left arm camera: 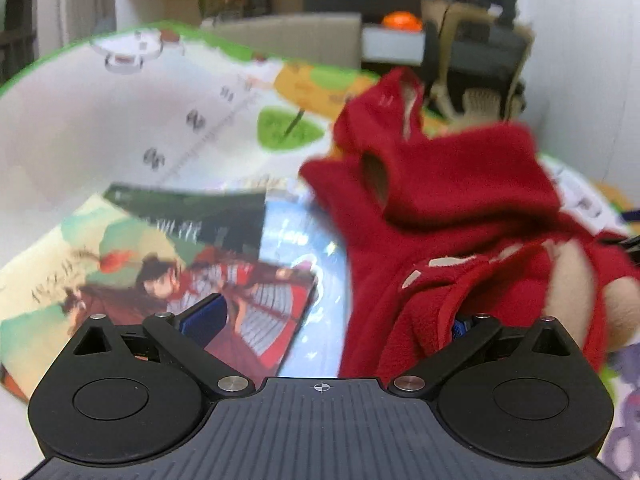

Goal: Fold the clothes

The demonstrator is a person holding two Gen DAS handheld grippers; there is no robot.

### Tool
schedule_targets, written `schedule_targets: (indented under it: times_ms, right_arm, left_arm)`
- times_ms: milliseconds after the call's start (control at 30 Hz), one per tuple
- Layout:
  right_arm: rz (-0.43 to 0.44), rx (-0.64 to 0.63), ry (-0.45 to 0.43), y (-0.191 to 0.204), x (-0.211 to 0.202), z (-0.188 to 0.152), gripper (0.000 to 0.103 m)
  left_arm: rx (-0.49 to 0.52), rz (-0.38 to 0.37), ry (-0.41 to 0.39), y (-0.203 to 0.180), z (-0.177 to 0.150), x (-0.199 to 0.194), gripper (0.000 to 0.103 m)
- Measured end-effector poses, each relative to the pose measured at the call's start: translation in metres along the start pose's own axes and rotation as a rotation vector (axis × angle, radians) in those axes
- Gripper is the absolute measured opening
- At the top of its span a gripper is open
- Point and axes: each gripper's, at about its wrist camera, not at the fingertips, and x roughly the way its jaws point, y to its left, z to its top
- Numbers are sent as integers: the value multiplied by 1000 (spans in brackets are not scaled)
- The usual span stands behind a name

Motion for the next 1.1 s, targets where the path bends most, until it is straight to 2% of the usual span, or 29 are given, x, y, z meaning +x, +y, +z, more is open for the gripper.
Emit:
schedule_targets:
  times_ms: [133,200,300,400,467,567,667,733,833,967,1000,1033,1067,1100]
  right_arm:
    - [0,18,-13,-1,-2,-1,103]
    - [-3,25,-25,-2,-4,-3,103]
    - [-8,26,-44,-1,-8,-7,103]
    - [-14,29,-46,0,-8,-8,103]
    - [-16,24,-41,1,-7,-8,103]
    - [-23,15,-41,1,-6,-8,103]
    - [-27,16,-45,2,-7,-9,103]
    - [-27,17,-46,2,-7,-9,103]
    - [-28,16,-48,2,-7,-10,103]
    - [-36,5,-51,5,-7,-10,103]
    - [-39,2,-53,6,-7,-10,103]
    - [-43,0,-56,6,-8,-10,103]
    - [-48,-1,-59,7,-8,-11,103]
    - [-53,-2,-63,7,-9,-11,103]
  left_arm:
    - [33,-76,-107,-3,3,-36,103]
    - [49,-91,-139,-5,2,-47,103]
    - [19,-39,-127,-5,1,-49,103]
    - [-44,44,-78,3,4,-40,103]
    - [-53,35,-97,4,6,-42,103]
    - [-49,-49,-162,0,14,-52,103]
    - [-115,-140,-157,0,27,-47,103]
    - [-204,-162,-143,6,33,-37,103]
    - [-327,-156,-143,19,34,-28,103]
    - [-344,-169,-114,32,27,-26,103]
    - [-342,-221,-112,34,26,-29,103]
    - [-338,-318,-103,35,28,-31,103]
    - [-344,-382,-108,35,30,-34,103]
    - [-358,-389,-137,35,32,-39,103]
